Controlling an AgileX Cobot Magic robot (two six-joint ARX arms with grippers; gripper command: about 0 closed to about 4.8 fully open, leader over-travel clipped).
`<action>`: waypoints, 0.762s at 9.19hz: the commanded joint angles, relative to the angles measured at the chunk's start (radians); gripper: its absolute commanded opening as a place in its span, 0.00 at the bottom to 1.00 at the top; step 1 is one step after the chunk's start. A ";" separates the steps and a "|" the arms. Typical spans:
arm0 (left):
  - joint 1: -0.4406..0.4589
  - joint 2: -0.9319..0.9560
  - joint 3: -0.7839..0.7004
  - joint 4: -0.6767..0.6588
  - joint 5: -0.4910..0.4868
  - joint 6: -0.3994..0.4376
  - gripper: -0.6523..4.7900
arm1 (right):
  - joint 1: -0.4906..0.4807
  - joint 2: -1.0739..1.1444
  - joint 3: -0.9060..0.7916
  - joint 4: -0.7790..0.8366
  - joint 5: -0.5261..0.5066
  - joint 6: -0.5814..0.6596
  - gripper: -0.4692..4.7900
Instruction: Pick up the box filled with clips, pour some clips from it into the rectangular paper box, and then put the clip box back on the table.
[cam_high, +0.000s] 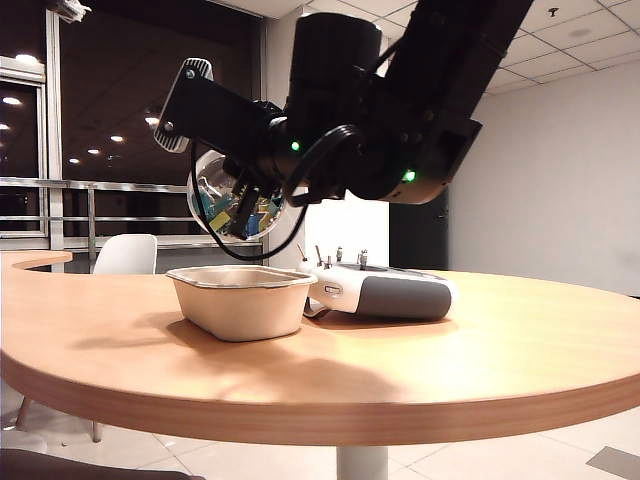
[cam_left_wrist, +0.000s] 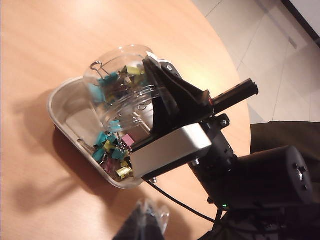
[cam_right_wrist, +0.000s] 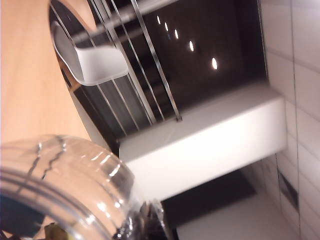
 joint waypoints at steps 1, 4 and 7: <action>-0.001 -0.002 0.006 0.008 0.006 0.002 0.11 | -0.006 -0.001 0.005 0.086 -0.045 -0.083 0.08; -0.001 -0.002 0.006 0.004 0.006 0.002 0.11 | -0.010 0.023 0.004 0.111 -0.096 -0.129 0.08; -0.001 -0.002 0.005 -0.014 0.006 0.003 0.11 | -0.026 0.092 0.005 0.146 -0.116 -0.220 0.08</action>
